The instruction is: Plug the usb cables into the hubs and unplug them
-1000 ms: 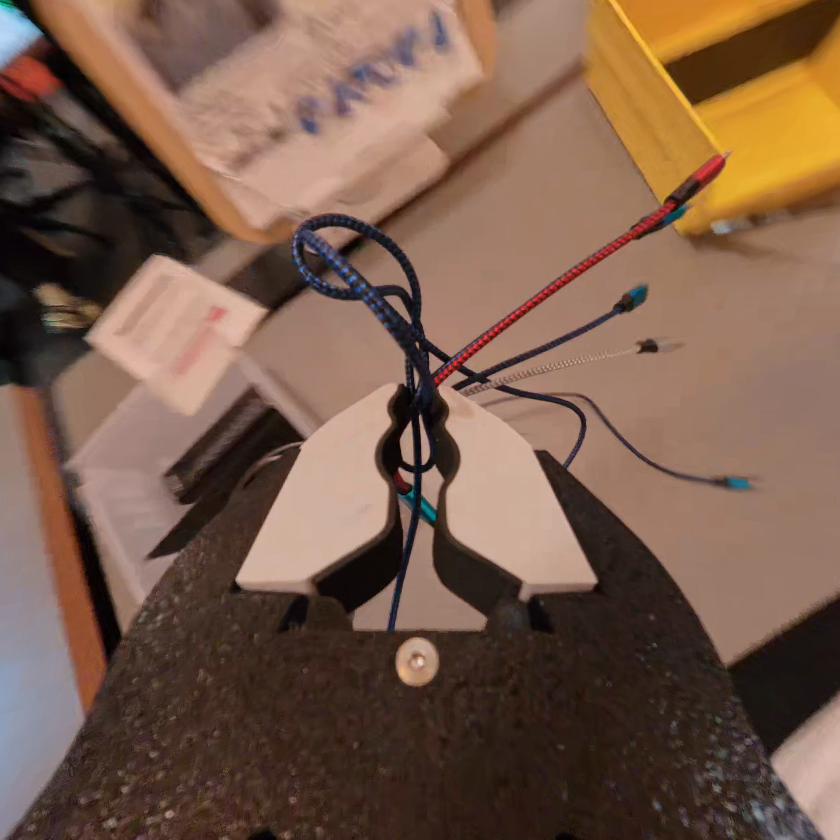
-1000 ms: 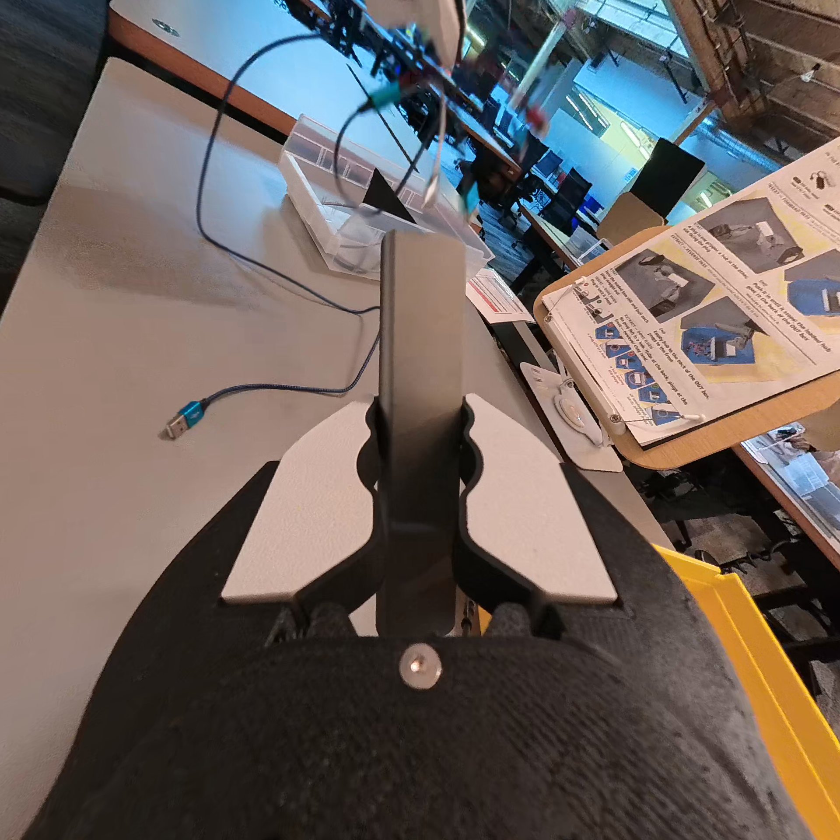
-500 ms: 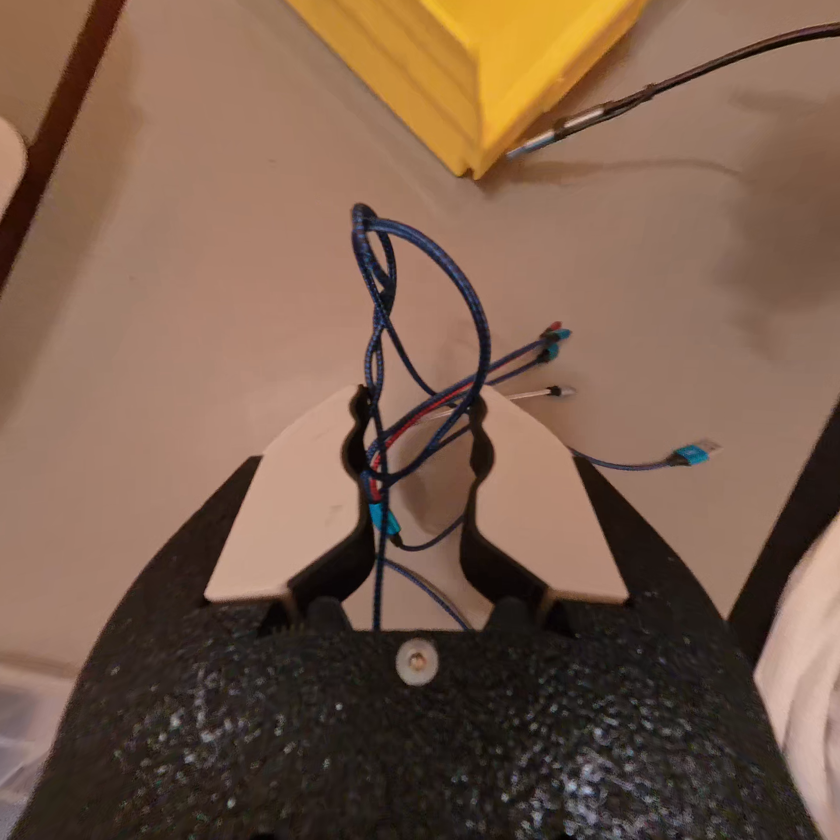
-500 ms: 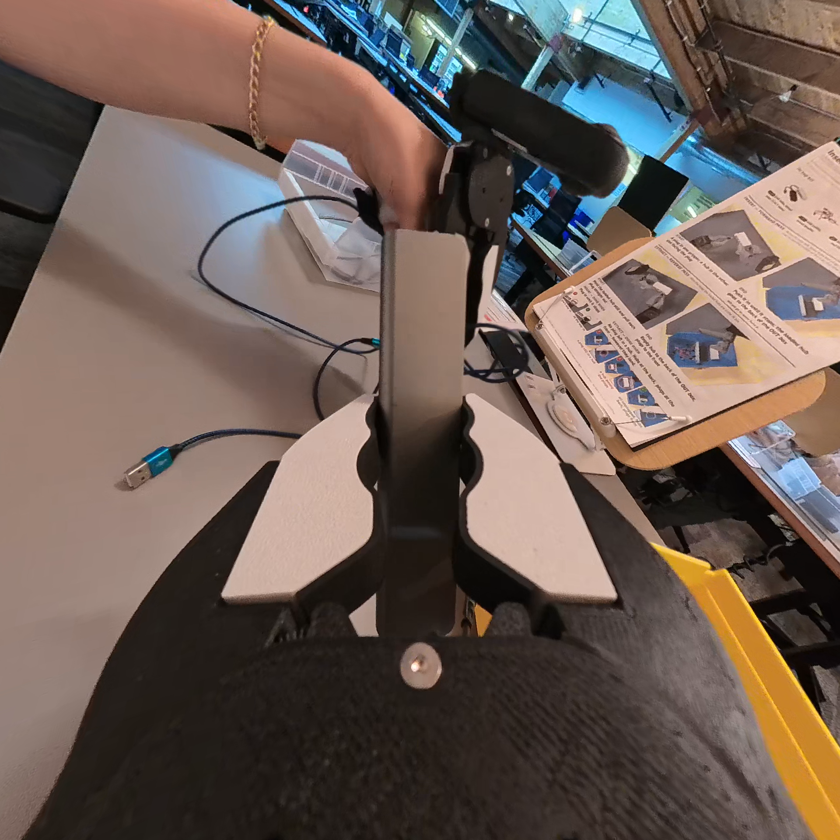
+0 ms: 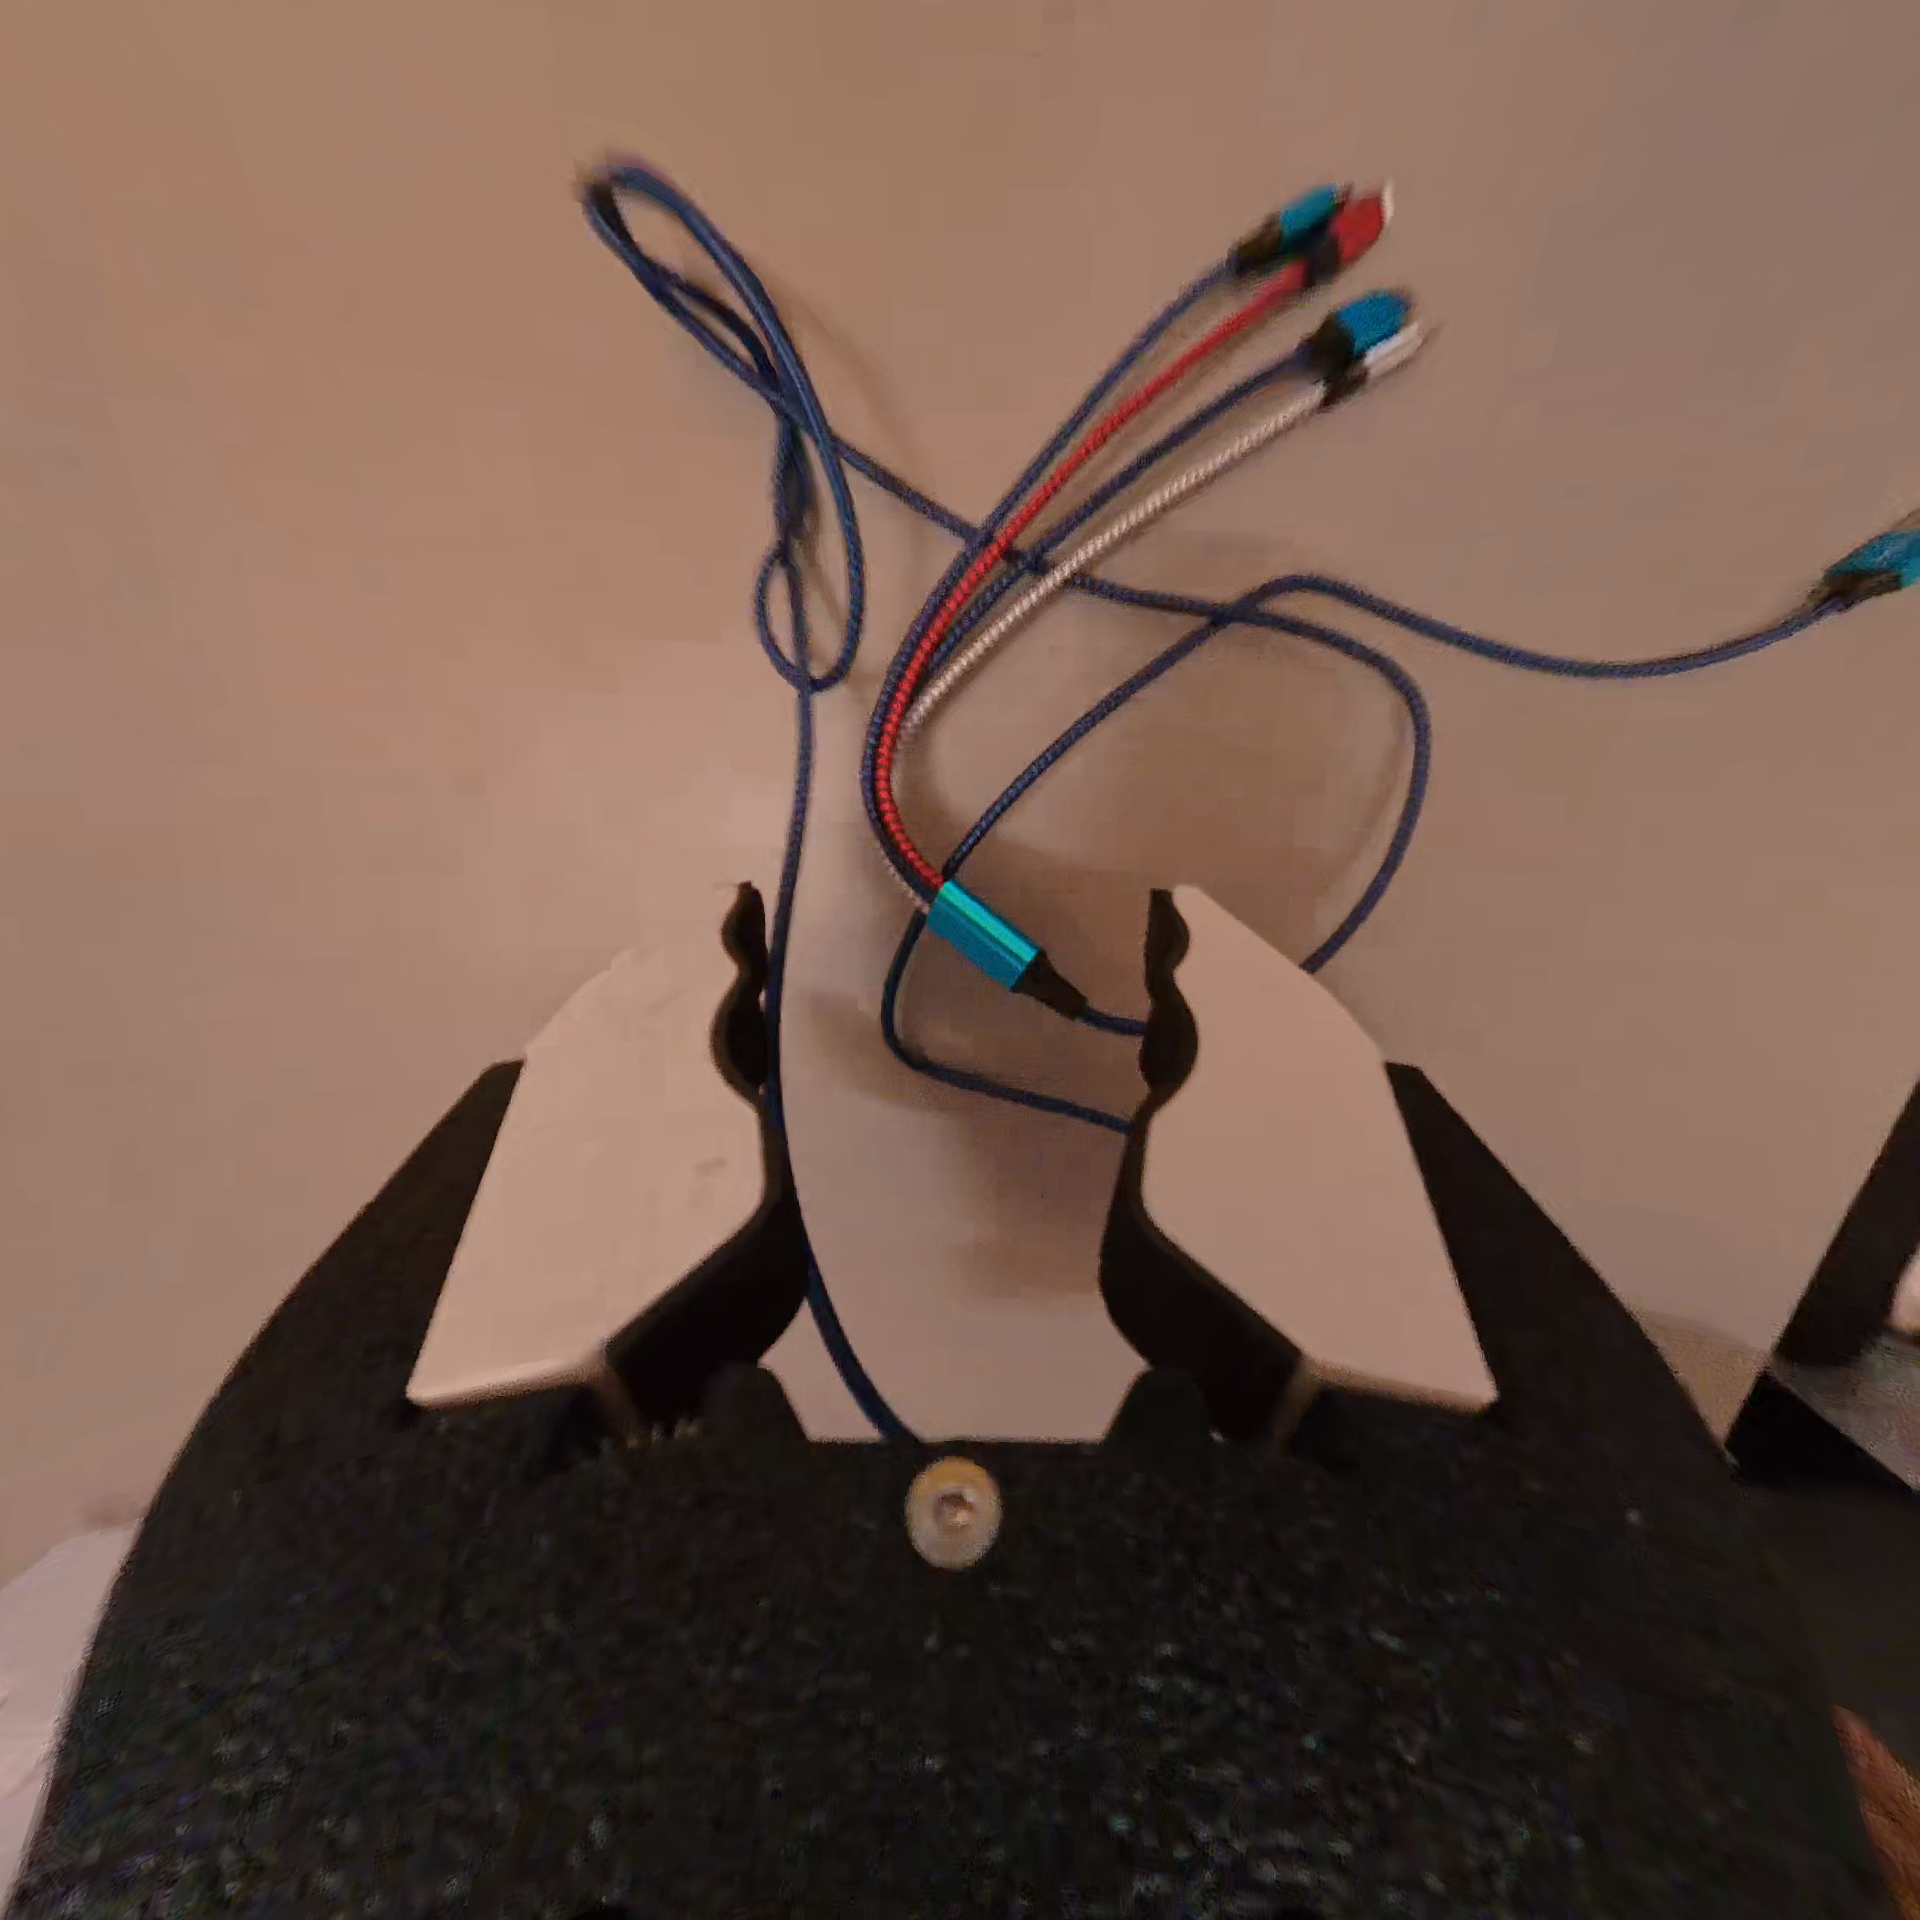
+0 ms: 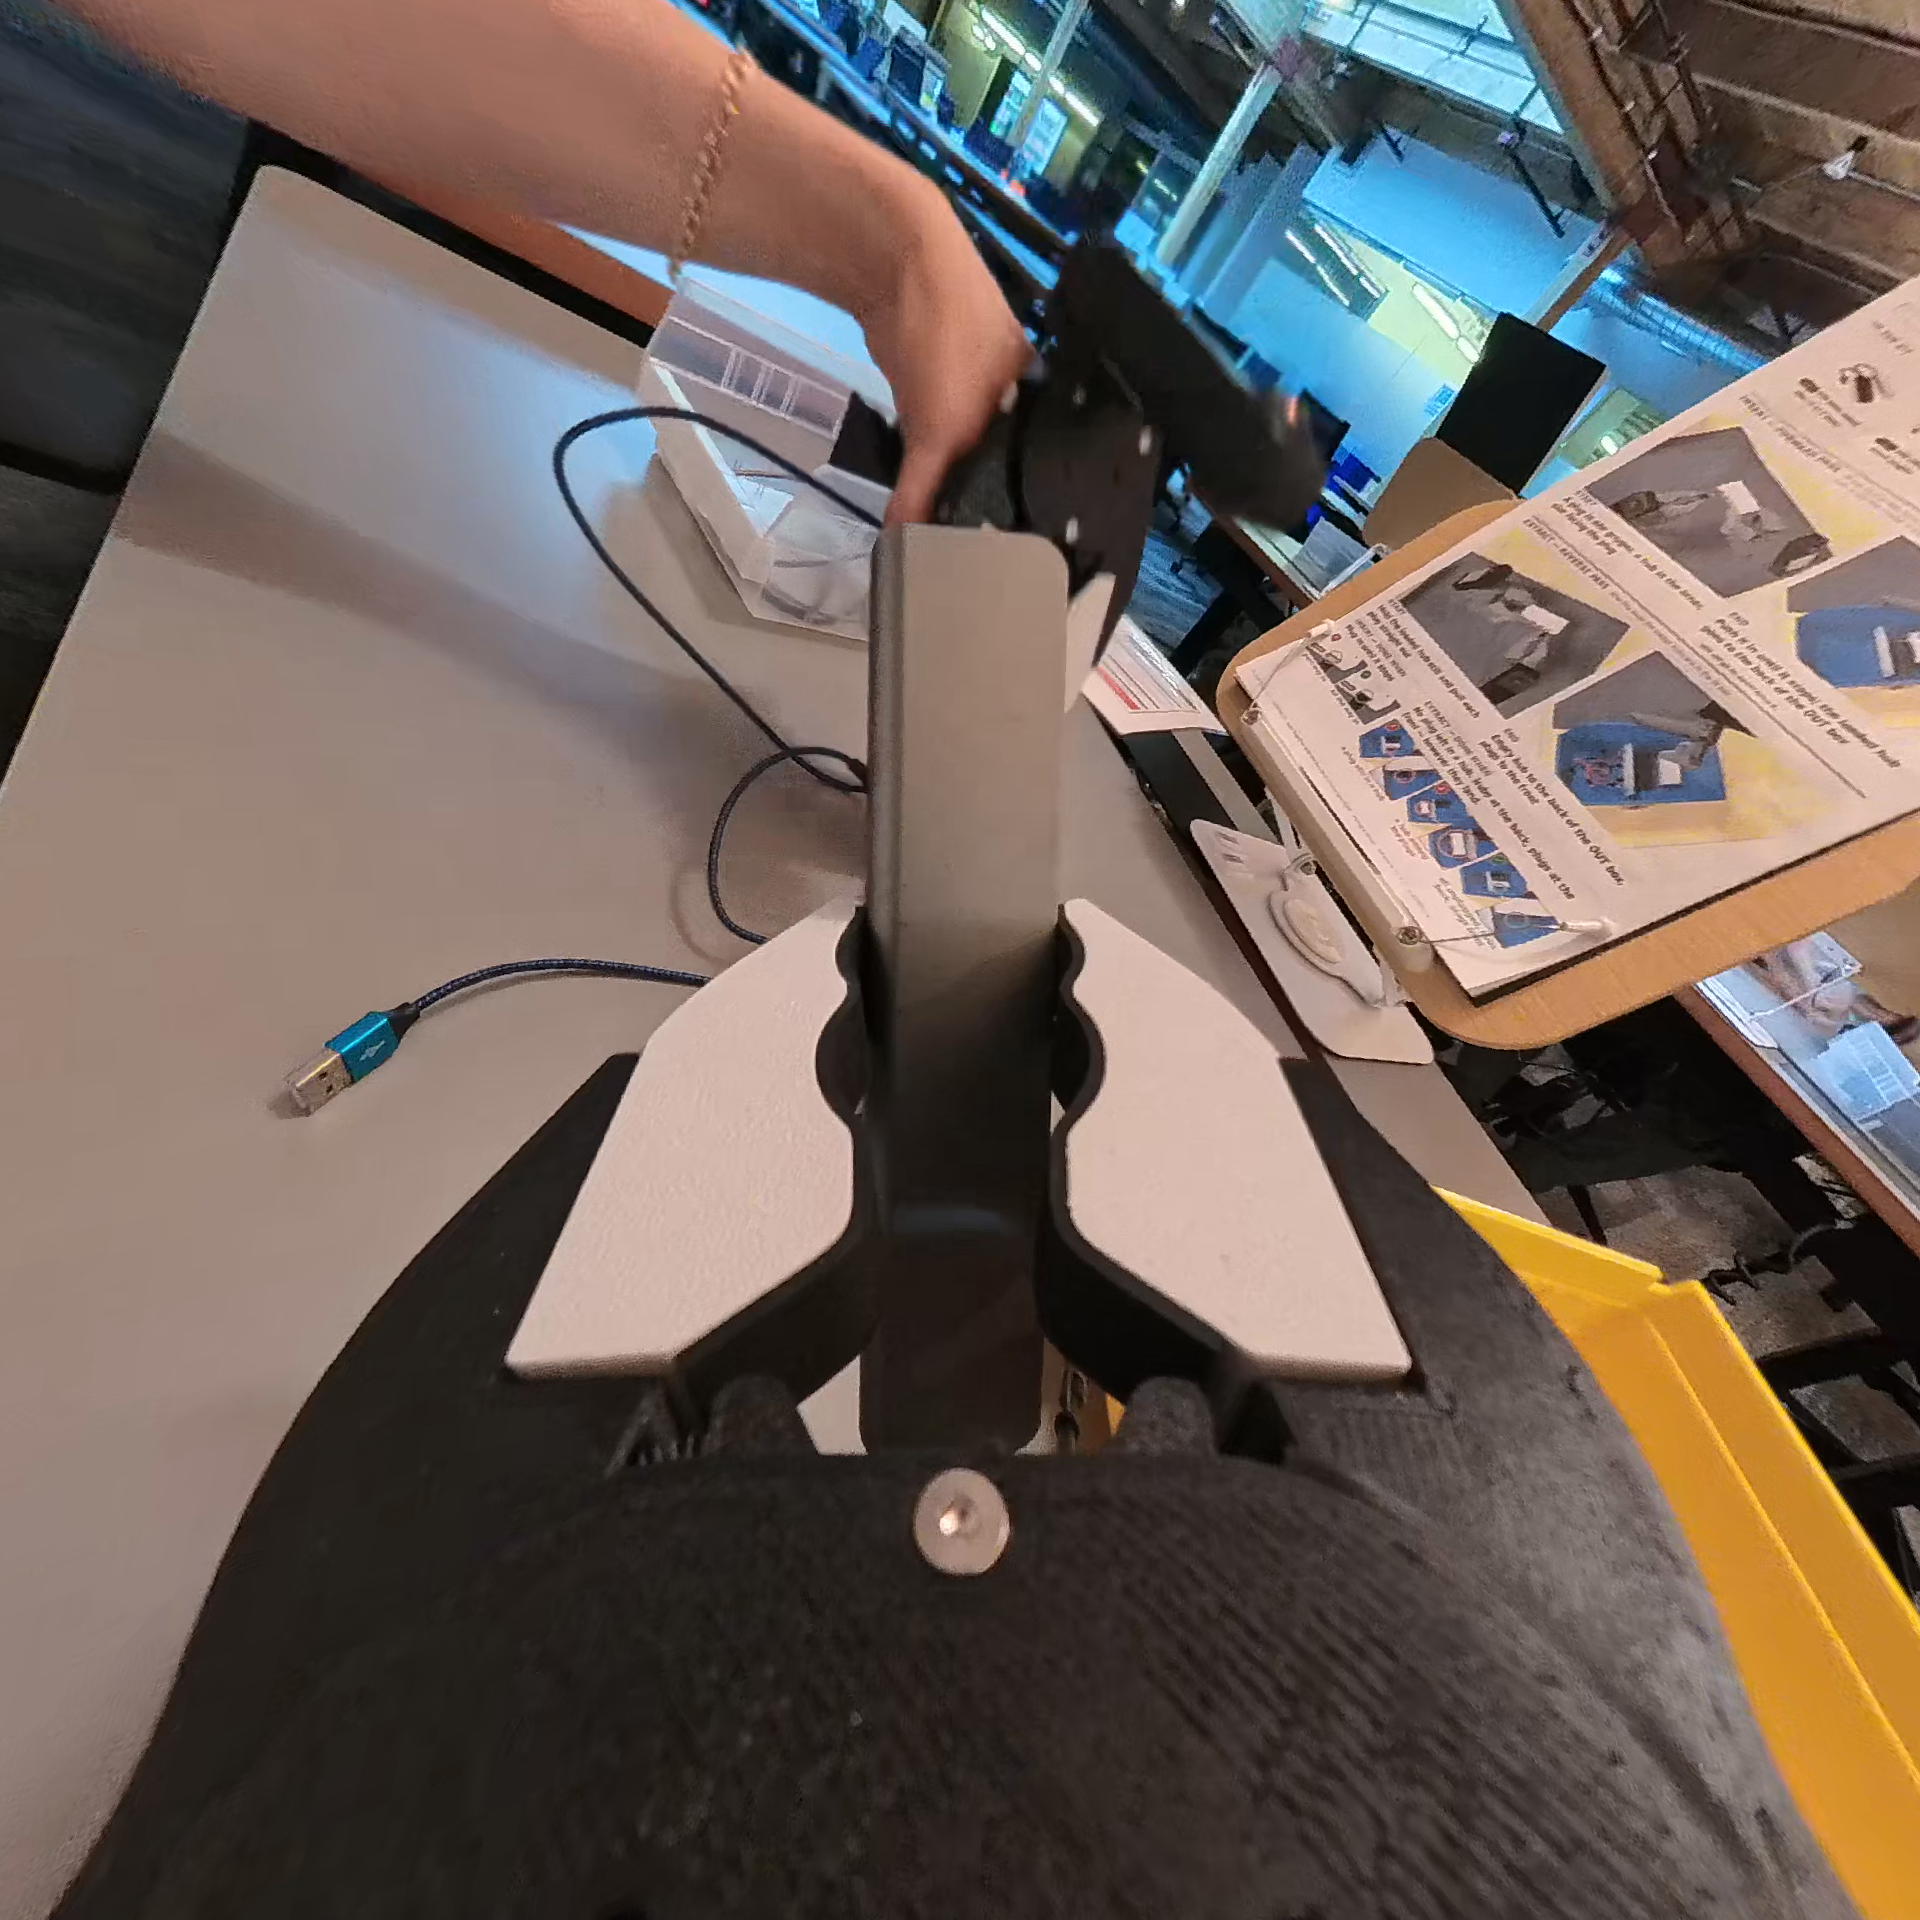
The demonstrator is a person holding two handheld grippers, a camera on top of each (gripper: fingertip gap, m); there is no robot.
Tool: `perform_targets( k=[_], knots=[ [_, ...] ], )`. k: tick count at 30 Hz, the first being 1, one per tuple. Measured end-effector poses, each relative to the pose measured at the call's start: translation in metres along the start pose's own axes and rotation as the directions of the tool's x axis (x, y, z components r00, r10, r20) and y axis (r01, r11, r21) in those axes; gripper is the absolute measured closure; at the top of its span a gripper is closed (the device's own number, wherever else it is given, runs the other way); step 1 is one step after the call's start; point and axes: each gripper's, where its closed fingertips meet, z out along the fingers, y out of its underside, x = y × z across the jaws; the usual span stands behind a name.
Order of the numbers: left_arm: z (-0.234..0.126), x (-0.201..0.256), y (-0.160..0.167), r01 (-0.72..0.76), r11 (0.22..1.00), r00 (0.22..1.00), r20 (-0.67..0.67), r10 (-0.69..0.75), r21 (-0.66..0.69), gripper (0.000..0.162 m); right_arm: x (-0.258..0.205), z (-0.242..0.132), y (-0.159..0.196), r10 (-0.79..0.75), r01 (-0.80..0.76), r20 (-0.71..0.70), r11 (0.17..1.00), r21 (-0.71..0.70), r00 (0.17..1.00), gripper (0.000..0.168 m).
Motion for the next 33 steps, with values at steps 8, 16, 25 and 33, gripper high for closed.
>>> perform_targets(
  k=[8, 16, 25, 33],
  knots=[
    [0.069, 0.019, 0.000, -0.062, 0.989, 0.975, -0.220, 0.032, -0.132, 0.116, -0.002, 0.001, 0.003, -0.003, 0.003, 0.009, 1.000, -0.022, 1.000, 0.137],
    [-0.001, -0.028, -0.044, -0.161, 0.979, 0.955, 0.268, 0.123, 0.125, 0.159, 0.006, -0.010, 0.008, 0.011, -0.012, -0.029, 1.000, -0.015, 1.000, 0.137],
    [-0.116, 0.030, -0.042, -0.689, 0.725, 0.136, 0.981, 0.140, -0.008, 0.159, 0.018, -0.023, 0.009, 0.025, -0.025, -0.087, 1.000, -0.002, 0.996, 0.137],
    [0.007, 0.108, 0.019, -0.799, 0.594, 0.307, 0.789, 0.531, -0.089, 0.144, 0.022, -0.027, 0.010, 0.034, -0.035, -0.115, 0.999, 0.001, 0.993, 0.137]
  ],
)
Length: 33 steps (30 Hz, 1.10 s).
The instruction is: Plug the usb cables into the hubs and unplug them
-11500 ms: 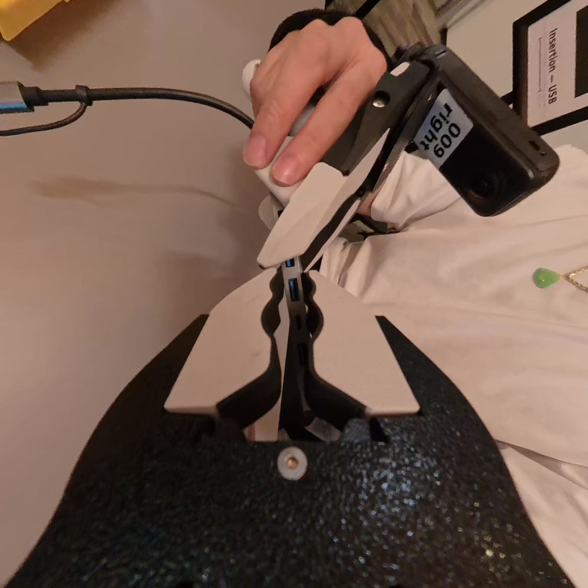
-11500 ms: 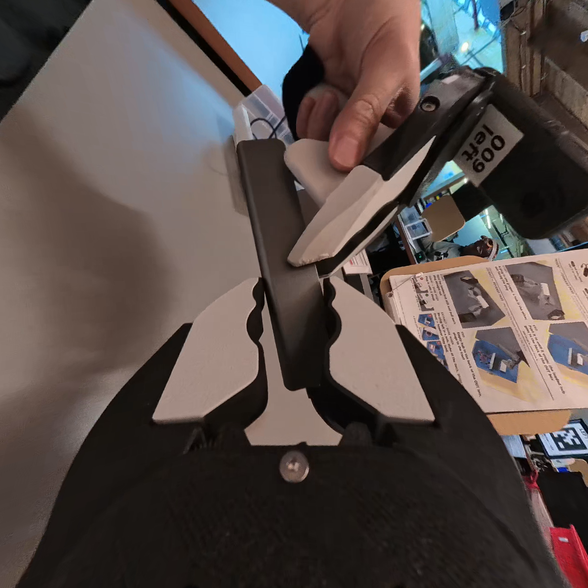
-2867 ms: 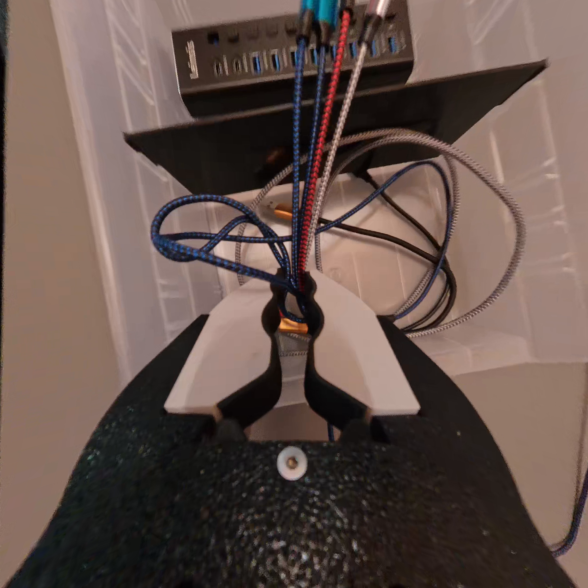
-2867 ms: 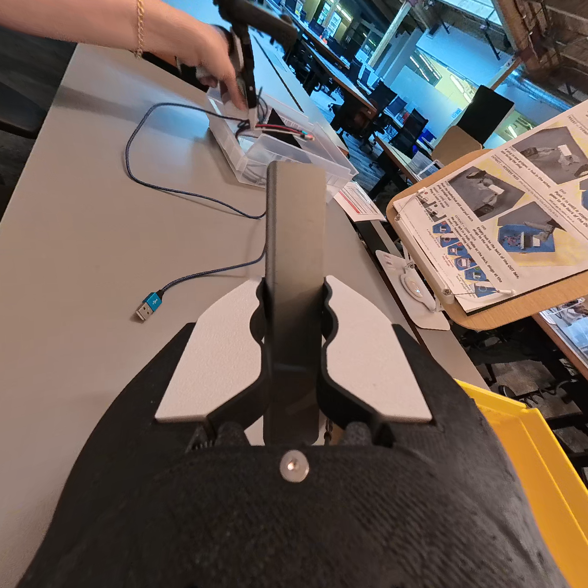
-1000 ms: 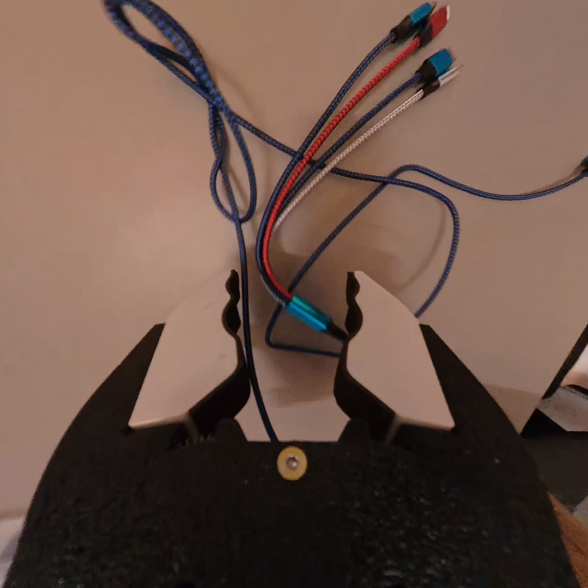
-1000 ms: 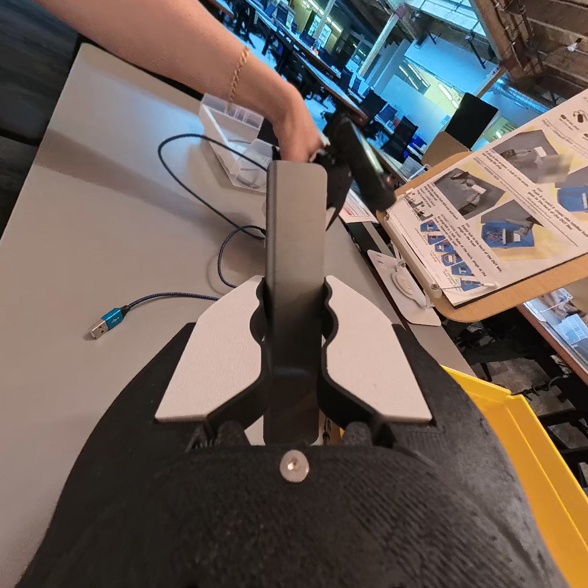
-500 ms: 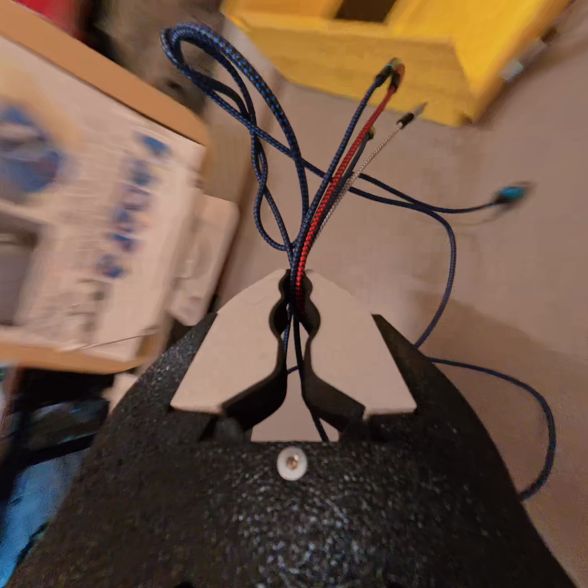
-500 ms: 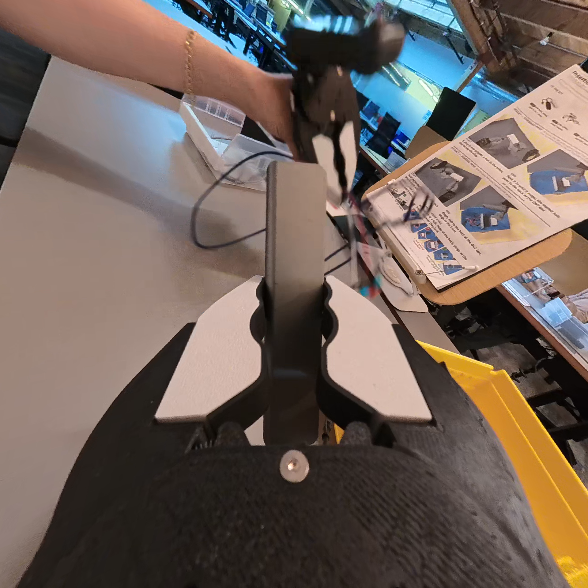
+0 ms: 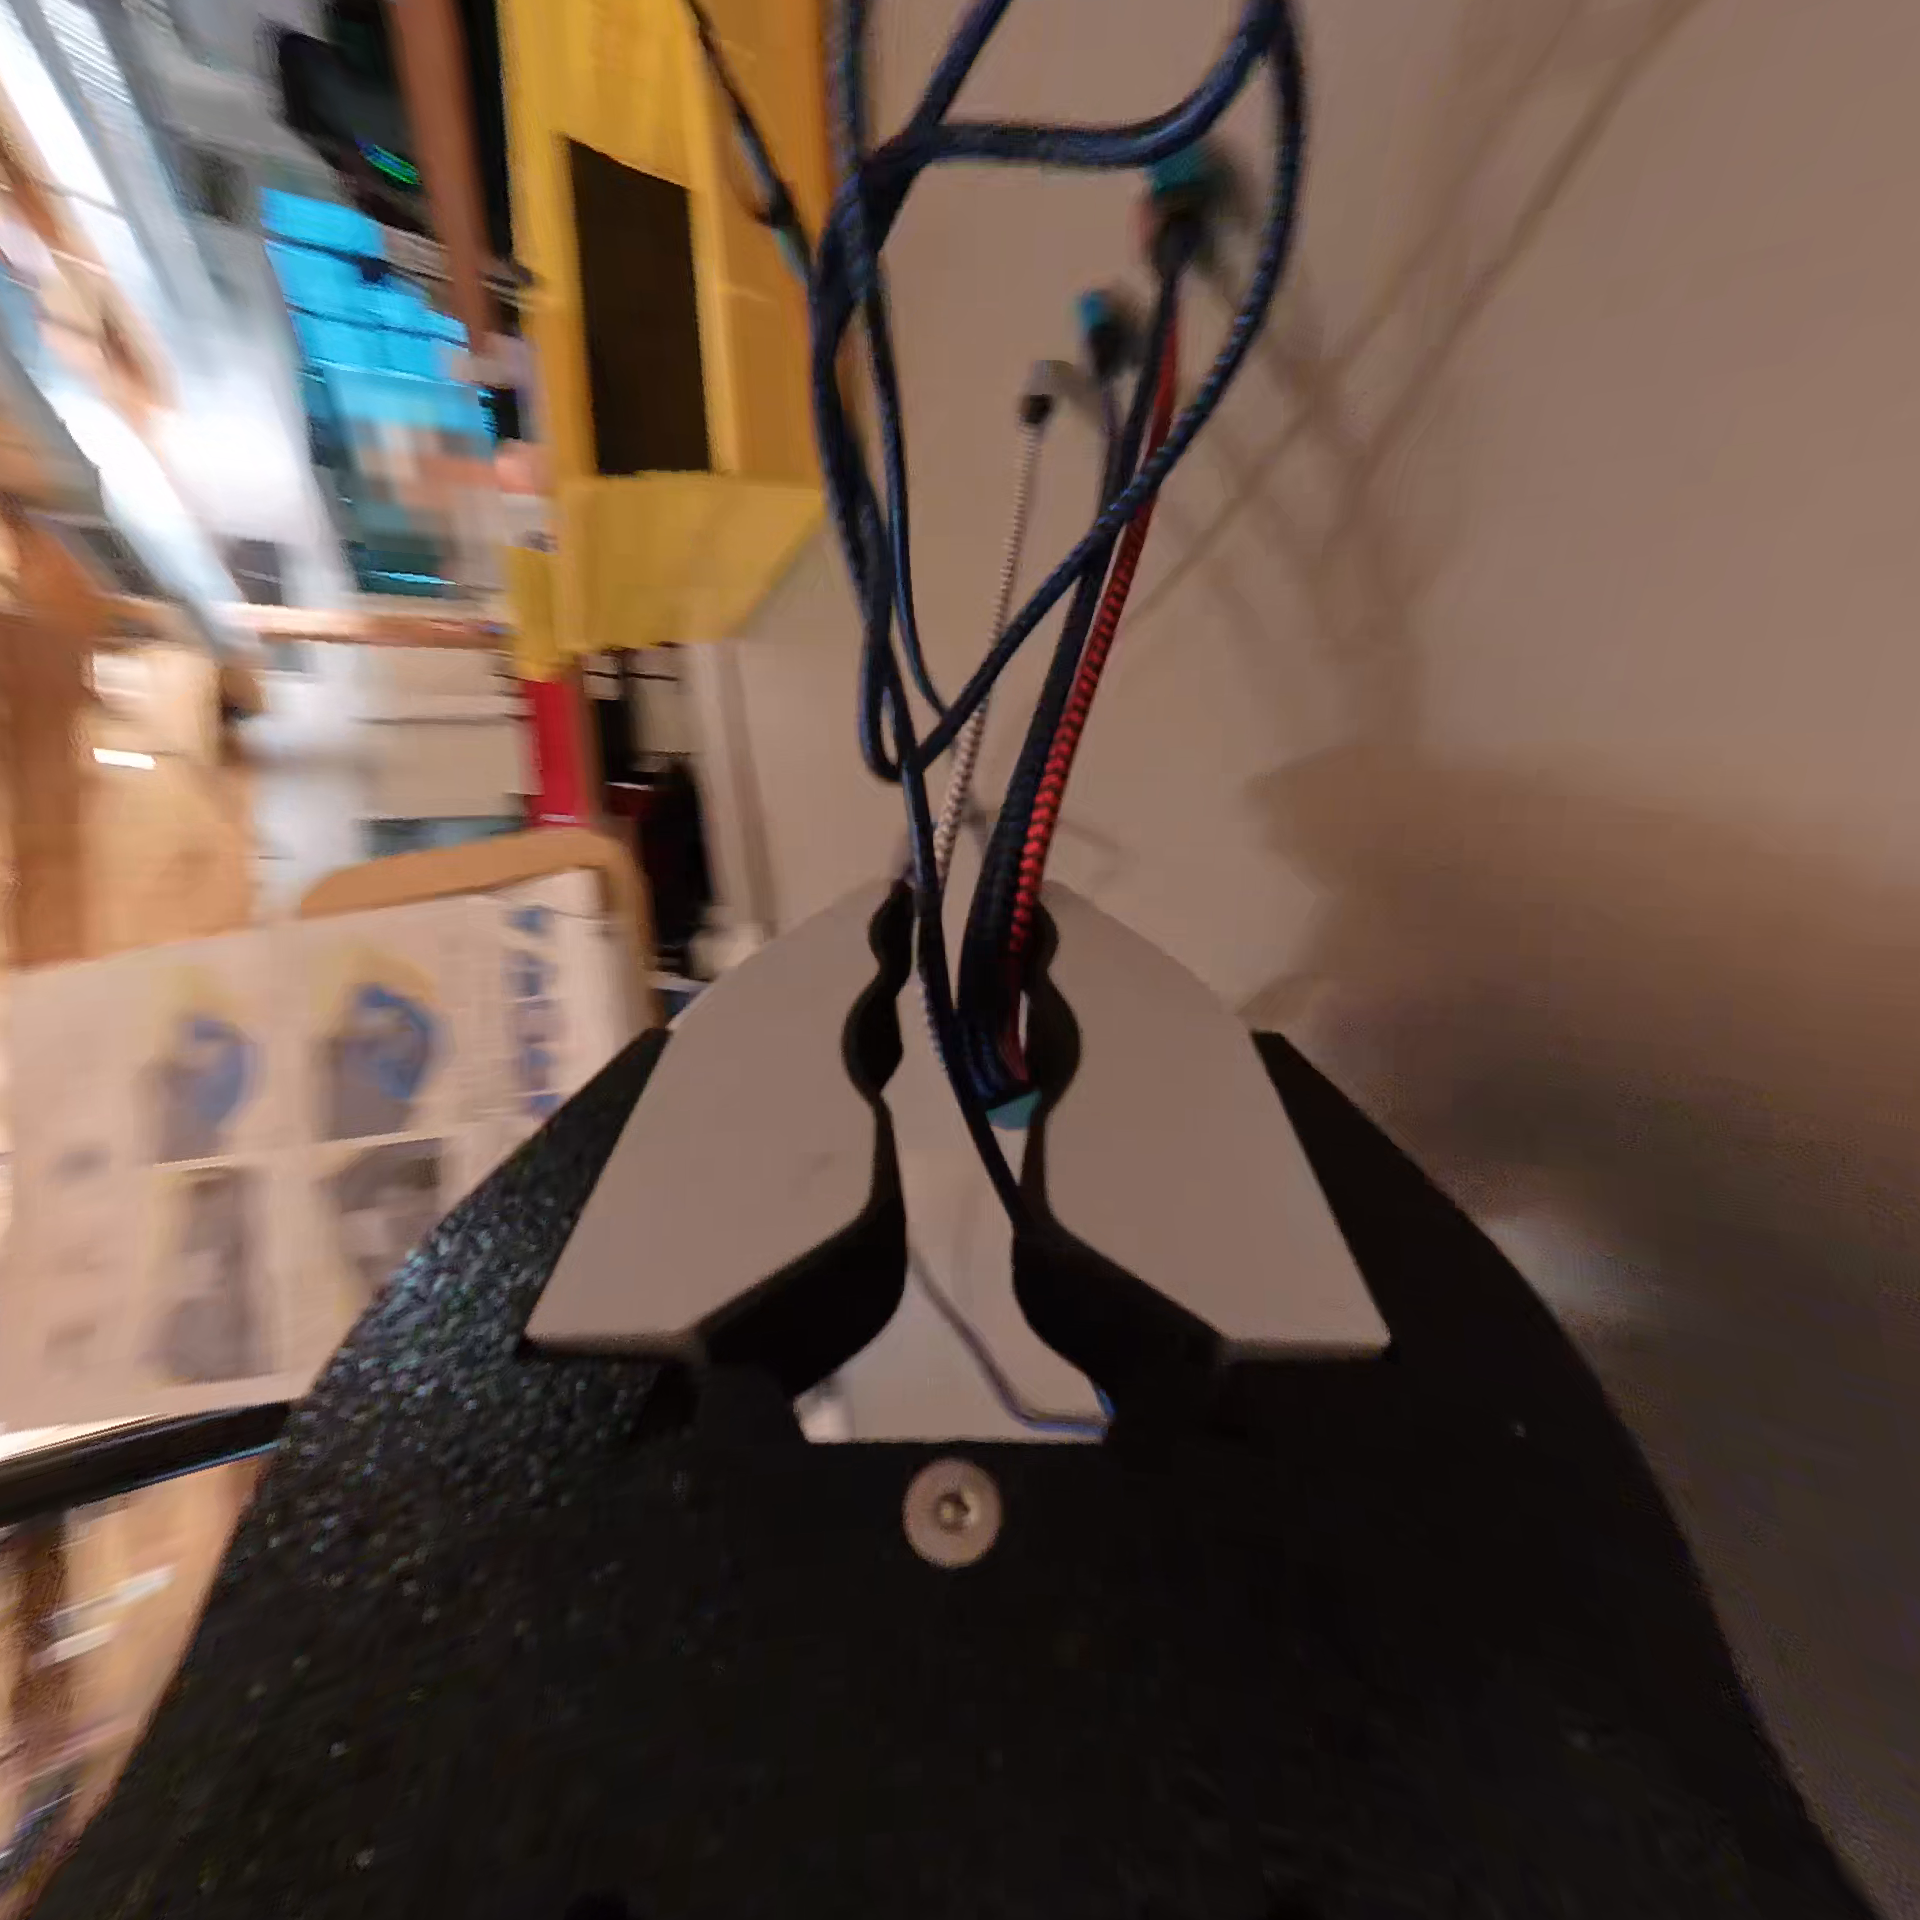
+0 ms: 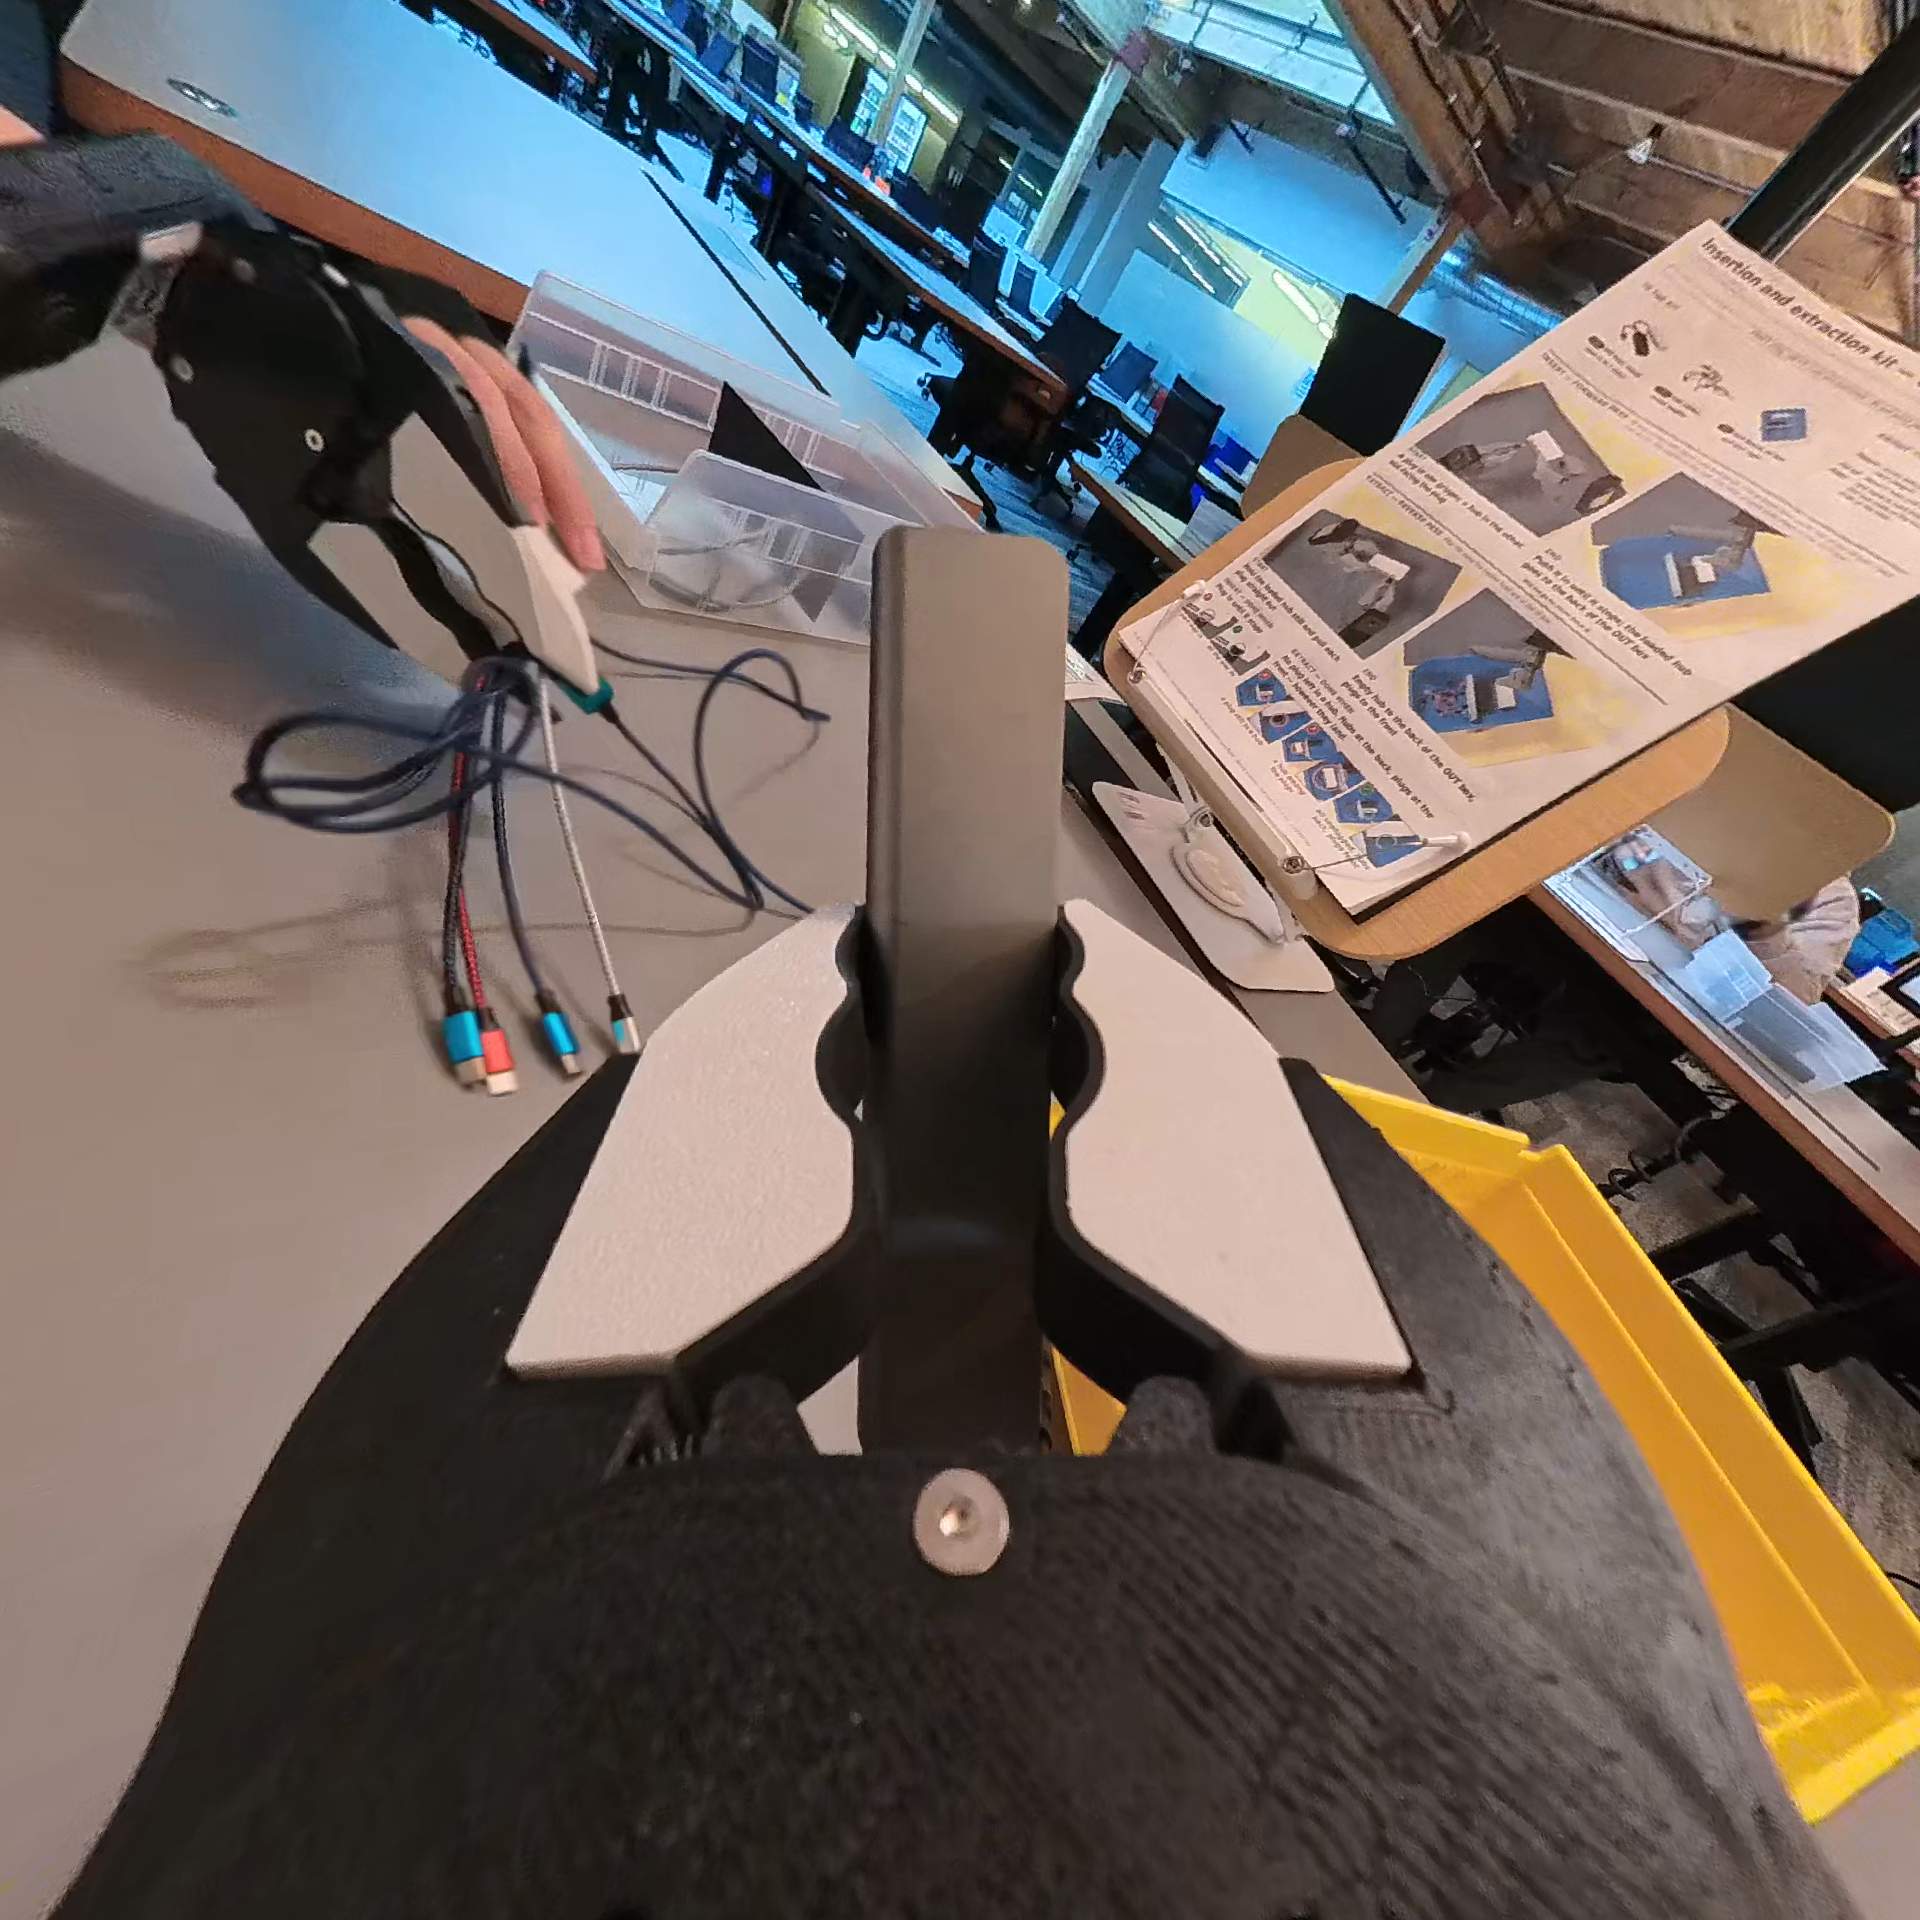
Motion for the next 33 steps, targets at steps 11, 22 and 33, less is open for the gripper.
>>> perform_targets(
  k=[11, 22, 33],
  knots=[
    [-0.038, -0.046, -0.022, 0.800, 0.595, 0.473, -0.531, -0.703, -0.074, 0.098, -0.005, 0.006, 0.000, -0.019, 0.020, 0.015, 1.000, -0.023, 1.000, 0.137],
    [0.117, -0.054, 0.150, 0.760, -0.328, -0.272, 0.185, -0.945, -0.561, 0.134, -0.010, 0.015, 0.000, -0.020, 0.020, 0.042, 1.000, -0.006, 0.999, 0.137],
    [0.187, -0.036, 0.157, 0.789, -0.225, -0.210, 0.092, -0.973, -0.571, 0.158, -0.004, 0.009, 0.006, 0.031, -0.033, 0.049, 0.999, 0.040, 0.998, 0.137]
  ],
)
